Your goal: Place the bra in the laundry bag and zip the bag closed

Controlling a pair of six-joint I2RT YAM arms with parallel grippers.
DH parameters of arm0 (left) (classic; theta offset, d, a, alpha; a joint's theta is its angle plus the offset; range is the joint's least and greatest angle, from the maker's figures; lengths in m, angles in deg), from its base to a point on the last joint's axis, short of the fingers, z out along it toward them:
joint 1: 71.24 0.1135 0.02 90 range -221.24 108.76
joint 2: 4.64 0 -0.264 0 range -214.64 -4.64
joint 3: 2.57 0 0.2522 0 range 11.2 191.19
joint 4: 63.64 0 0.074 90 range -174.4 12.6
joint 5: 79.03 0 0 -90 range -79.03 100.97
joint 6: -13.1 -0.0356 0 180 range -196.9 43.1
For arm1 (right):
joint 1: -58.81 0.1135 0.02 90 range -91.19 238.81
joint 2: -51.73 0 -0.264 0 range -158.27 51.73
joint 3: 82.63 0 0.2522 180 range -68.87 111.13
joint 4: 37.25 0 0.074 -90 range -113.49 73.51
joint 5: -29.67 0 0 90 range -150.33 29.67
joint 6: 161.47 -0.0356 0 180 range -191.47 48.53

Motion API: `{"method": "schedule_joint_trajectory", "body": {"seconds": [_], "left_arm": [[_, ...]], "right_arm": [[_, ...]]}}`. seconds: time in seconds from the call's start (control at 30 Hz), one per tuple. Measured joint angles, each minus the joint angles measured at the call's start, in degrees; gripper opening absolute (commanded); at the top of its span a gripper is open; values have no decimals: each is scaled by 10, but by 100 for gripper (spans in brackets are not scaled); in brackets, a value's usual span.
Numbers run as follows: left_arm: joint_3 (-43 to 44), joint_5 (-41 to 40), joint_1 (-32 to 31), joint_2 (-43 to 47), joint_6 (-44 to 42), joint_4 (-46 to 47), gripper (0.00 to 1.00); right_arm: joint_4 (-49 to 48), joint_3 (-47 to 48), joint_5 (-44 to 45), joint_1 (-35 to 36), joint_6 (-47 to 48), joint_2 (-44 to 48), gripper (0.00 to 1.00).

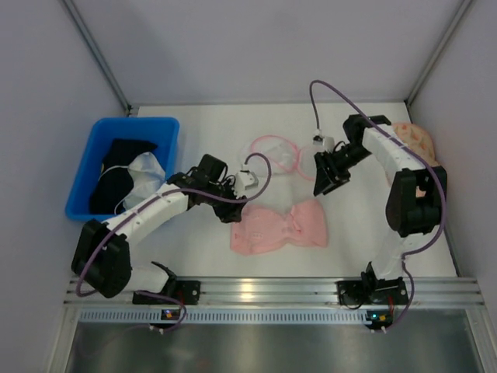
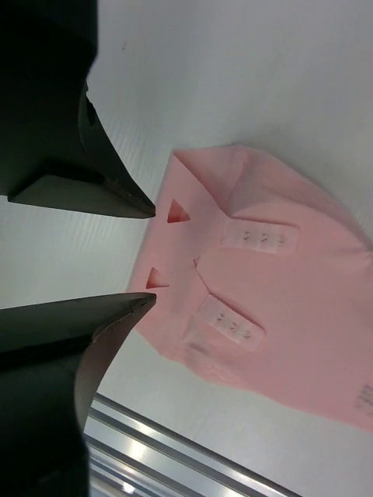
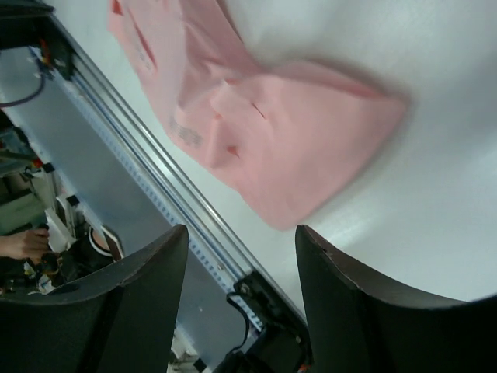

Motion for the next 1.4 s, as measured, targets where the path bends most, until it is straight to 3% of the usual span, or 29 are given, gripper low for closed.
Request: {"method": "schedule_joint_trajectory", "body": {"seconds": [0.3, 0.63, 0.9, 1.03, 1.07, 1.23, 1.4], "left_arm": [[-8, -6, -27, -49, -181, -22, 51], [-23, 16, -27, -88, -271, 39, 56], [-33, 30, -27, -129, -326, 68, 54], [-33, 40, -27, -142, -332, 70, 40], [-33, 41, -27, -142, -333, 71, 32], [-33, 44, -27, -141, -331, 73, 9], [-37, 45, -27, -115, -321, 71, 1]], "right_arm": [[-35, -139, 108, -21, -36, 70, 57], [-85, -172, 121, -22, -52, 88, 57], [-95, -188, 125, -22, -50, 91, 57], [-100, -195, 126, -22, -50, 94, 57], [-100, -196, 127, -22, -50, 95, 57], [-101, -199, 128, -22, -49, 95, 57], [-101, -199, 129, -22, -49, 95, 56]]}}
